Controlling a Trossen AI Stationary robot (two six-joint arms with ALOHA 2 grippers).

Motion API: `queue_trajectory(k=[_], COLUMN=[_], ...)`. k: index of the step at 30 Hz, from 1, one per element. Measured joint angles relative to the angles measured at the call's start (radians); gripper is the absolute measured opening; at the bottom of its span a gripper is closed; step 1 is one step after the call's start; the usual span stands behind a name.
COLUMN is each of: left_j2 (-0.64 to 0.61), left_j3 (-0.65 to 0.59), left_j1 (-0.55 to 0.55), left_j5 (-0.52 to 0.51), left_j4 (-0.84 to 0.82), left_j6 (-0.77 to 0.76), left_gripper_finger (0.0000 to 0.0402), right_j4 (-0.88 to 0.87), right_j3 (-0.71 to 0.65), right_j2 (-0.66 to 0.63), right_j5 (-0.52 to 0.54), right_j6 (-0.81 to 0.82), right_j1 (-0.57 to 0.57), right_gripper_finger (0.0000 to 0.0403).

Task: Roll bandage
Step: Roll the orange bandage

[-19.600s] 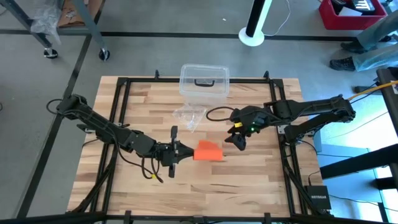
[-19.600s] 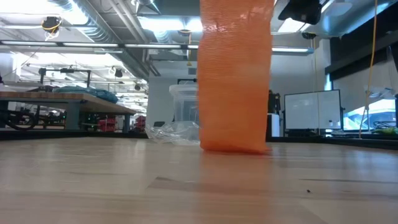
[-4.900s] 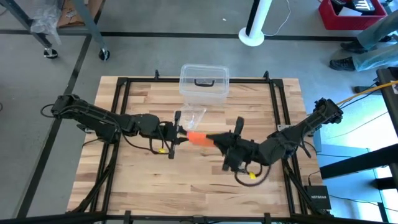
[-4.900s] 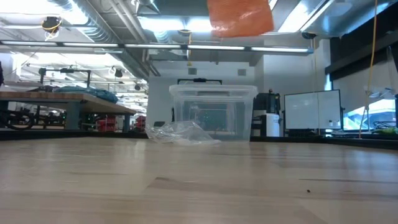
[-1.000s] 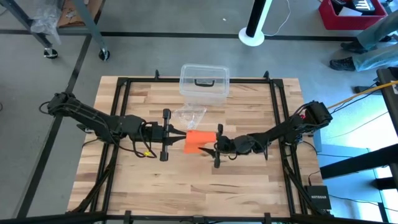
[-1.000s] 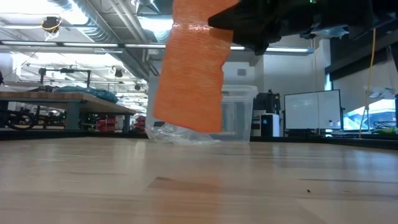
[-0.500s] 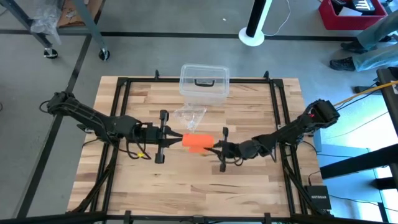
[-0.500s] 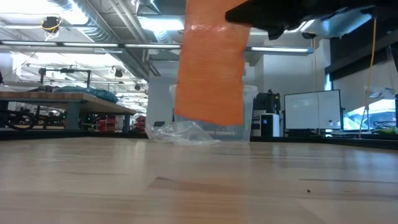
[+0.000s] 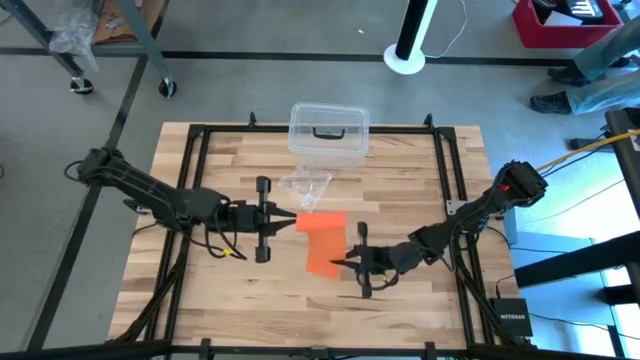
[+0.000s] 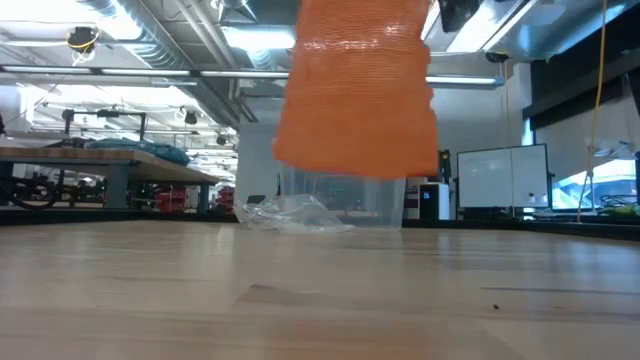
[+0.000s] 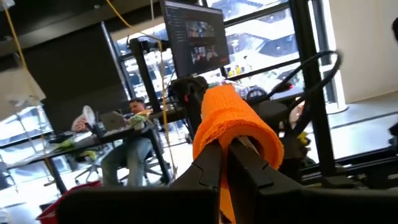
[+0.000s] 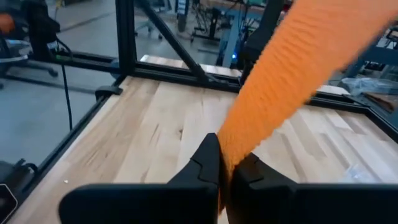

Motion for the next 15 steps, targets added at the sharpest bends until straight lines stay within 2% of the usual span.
queue_trajectory(k=[3, 9, 15], left_j2=[0.022, 0.03, 0.031], left_j3=[0.0, 0.0, -0.011], left_j1=[0.0, 0.0, 0.0], left_j5=[-0.024, -0.139, -0.162], left_j4=[-0.001, -0.013, -0.019], left_j6=[0.043, 0.104, 0.149], left_gripper_finger=[0.0004, 0.0004, 0.0004], right_j4=[-0.088, -0.213, -0.363], right_j3=[0.052, 0.168, 0.318], right_j2=[0.0, 0.001, 0.001], right_j5=[-0.007, 0.001, 0.035], right_j6=[0.0, -0.064, -0.156], right_j1=[0.0, 0.053, 0.126], right_gripper_finger=[0.0006, 0.0005, 0.0005])
